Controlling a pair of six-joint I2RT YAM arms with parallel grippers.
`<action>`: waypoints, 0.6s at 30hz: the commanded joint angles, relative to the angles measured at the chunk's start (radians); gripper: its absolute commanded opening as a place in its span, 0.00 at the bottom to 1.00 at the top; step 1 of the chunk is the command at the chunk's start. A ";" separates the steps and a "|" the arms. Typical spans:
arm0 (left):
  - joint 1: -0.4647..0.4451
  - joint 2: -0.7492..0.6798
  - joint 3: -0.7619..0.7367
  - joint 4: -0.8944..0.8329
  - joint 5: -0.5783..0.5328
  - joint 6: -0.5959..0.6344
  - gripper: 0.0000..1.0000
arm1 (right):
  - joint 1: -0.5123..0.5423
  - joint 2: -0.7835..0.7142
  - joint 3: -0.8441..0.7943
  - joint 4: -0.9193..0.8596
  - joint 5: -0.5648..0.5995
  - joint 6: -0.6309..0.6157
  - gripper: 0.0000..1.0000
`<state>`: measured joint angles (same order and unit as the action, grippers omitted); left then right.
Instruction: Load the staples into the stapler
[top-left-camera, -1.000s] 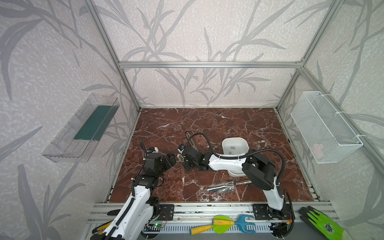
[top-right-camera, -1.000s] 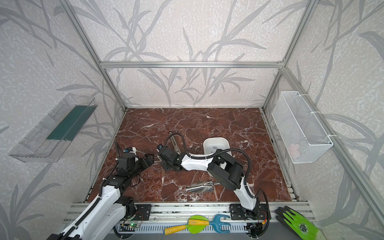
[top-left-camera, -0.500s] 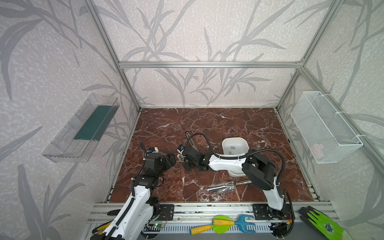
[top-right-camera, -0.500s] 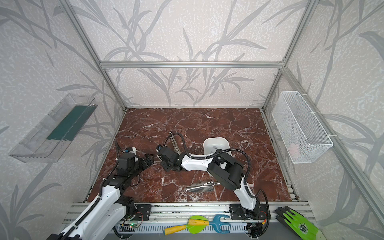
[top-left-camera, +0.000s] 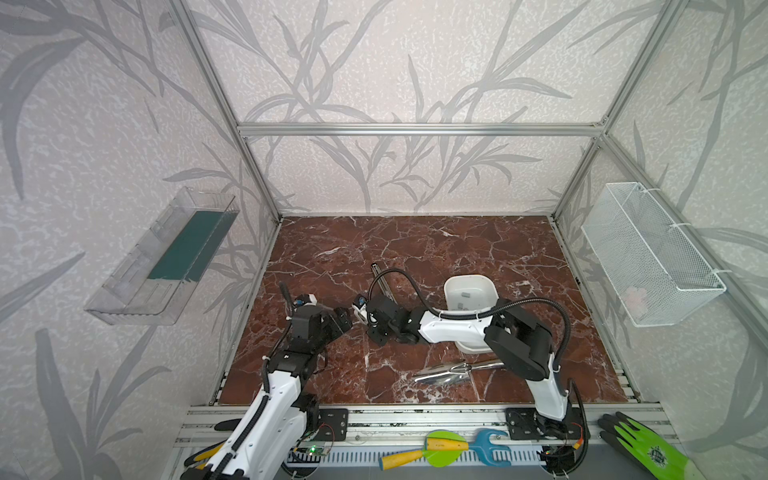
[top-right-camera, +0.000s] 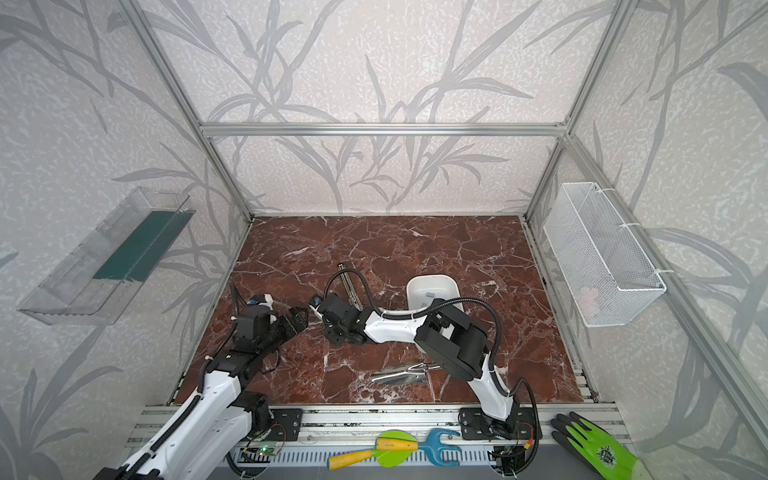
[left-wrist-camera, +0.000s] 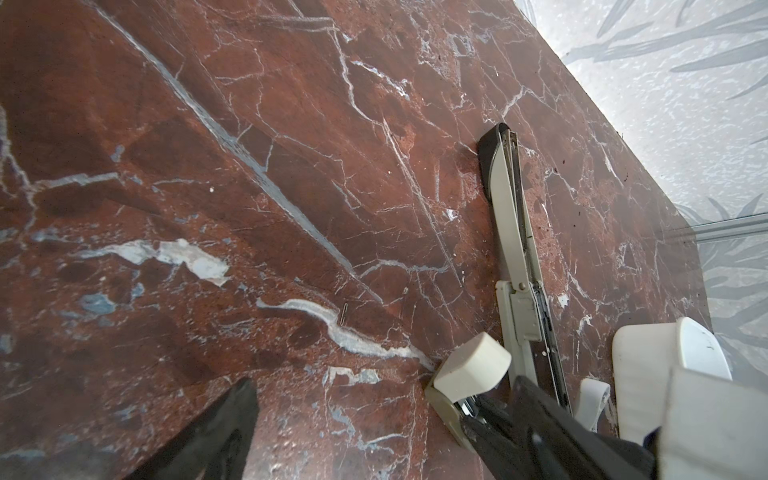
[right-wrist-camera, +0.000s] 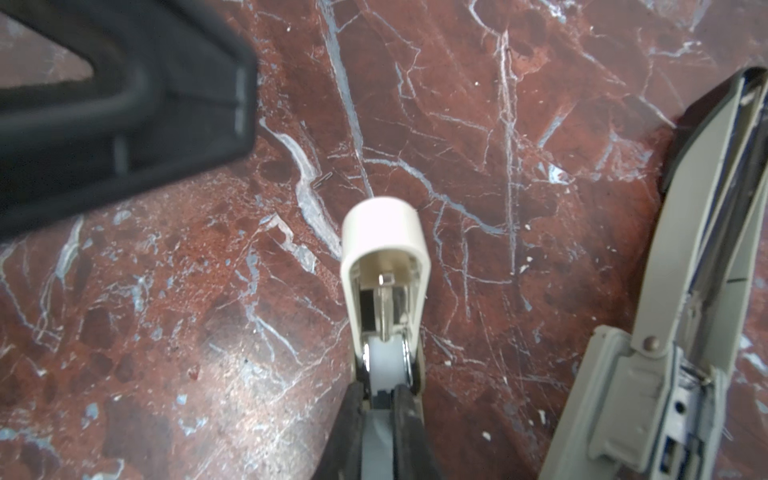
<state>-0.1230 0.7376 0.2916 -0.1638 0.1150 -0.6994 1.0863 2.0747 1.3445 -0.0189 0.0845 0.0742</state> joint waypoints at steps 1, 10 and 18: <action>0.004 0.003 -0.007 0.014 0.001 0.001 0.95 | -0.003 -0.051 -0.020 0.019 -0.013 -0.031 0.10; 0.004 0.005 -0.007 0.014 0.002 0.001 0.95 | -0.003 -0.109 -0.067 0.059 -0.023 -0.046 0.10; 0.004 0.006 -0.008 0.015 0.002 0.001 0.95 | -0.003 -0.075 -0.057 0.057 0.016 -0.061 0.10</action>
<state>-0.1230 0.7425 0.2916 -0.1635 0.1154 -0.6994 1.0863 2.0041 1.2881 0.0246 0.0753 0.0265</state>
